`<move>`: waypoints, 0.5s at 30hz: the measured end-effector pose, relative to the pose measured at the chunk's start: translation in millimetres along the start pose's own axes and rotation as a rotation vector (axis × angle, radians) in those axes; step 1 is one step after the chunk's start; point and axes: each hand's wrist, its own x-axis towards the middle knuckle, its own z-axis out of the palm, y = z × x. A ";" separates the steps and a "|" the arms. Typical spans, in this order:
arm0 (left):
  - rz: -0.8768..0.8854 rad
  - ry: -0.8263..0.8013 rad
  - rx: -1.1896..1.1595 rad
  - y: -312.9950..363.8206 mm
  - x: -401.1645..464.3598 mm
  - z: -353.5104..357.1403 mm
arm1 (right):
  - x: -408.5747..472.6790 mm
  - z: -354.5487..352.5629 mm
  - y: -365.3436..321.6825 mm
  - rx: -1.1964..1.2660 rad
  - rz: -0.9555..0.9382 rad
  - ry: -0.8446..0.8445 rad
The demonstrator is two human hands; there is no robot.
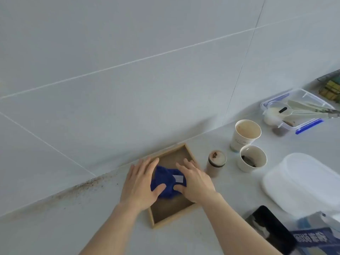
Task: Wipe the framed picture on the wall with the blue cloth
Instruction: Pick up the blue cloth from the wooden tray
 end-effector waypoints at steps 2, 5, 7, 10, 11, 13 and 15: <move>0.005 -0.041 -0.002 1.7 5.1 10.7 | 3.7 4.3 5.0 0.011 0.018 -0.037; 0.002 -0.081 0.061 0.6 5.5 24.9 | 7.0 12.9 8.5 -0.035 0.014 -0.058; -0.017 -0.088 0.070 1.2 4.5 31.1 | 9.9 18.7 10.2 -0.078 0.003 -0.032; -0.041 -0.072 0.054 -1.1 2.9 32.4 | 15.3 20.9 9.7 -0.130 -0.003 0.026; -0.037 -0.054 0.051 -2.3 2.6 32.4 | 16.2 22.1 9.1 -0.133 0.000 0.037; -0.027 -0.024 0.040 -3.6 1.6 30.3 | 16.9 23.9 7.7 -0.122 -0.003 0.045; -0.028 -0.008 0.045 -4.9 -0.4 27.4 | 15.5 25.2 6.5 -0.106 -0.009 0.053</move>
